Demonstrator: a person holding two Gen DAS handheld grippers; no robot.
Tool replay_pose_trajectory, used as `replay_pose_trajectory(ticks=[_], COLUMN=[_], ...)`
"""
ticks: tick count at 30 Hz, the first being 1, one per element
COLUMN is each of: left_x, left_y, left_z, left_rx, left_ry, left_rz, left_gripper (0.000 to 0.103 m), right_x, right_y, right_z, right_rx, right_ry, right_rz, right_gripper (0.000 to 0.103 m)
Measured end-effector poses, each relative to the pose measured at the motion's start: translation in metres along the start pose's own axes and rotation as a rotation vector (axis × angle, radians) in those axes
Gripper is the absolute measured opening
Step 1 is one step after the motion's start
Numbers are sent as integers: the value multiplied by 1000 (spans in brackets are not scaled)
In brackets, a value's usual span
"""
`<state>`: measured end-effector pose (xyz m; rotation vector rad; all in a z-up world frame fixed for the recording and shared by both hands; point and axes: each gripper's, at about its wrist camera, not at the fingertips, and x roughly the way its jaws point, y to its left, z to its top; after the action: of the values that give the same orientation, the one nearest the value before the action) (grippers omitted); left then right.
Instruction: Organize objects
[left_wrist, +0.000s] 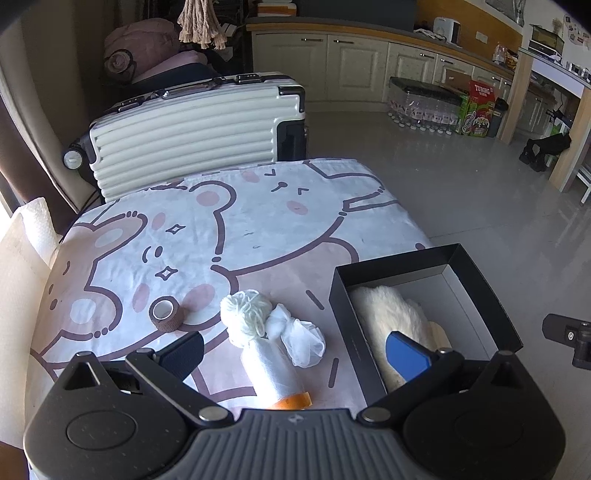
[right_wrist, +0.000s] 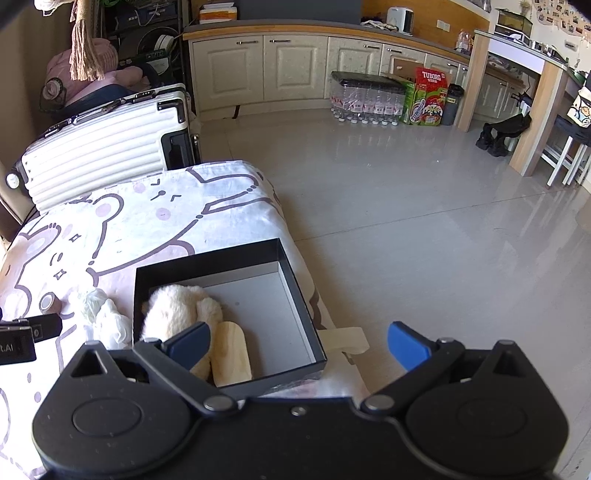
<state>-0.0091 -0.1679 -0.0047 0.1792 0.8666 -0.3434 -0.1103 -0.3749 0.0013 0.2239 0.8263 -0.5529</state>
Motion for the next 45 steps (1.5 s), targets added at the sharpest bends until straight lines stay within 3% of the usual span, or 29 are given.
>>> replay_pose_trajectory(ticks=[30,45], left_x=[-2,-5], left_y=[7,42], left_z=[0,-3], left_rx=[-21,-65], left_ry=[-1,3], left_rz=[3,48], left_gripper=[103,103], right_x=[-4,1], right_y=[-2,35], right_z=[2,4], right_rx=[12,-31], right_ry=[18,17], right_rz=[-8,37], right_gripper=[103,103])
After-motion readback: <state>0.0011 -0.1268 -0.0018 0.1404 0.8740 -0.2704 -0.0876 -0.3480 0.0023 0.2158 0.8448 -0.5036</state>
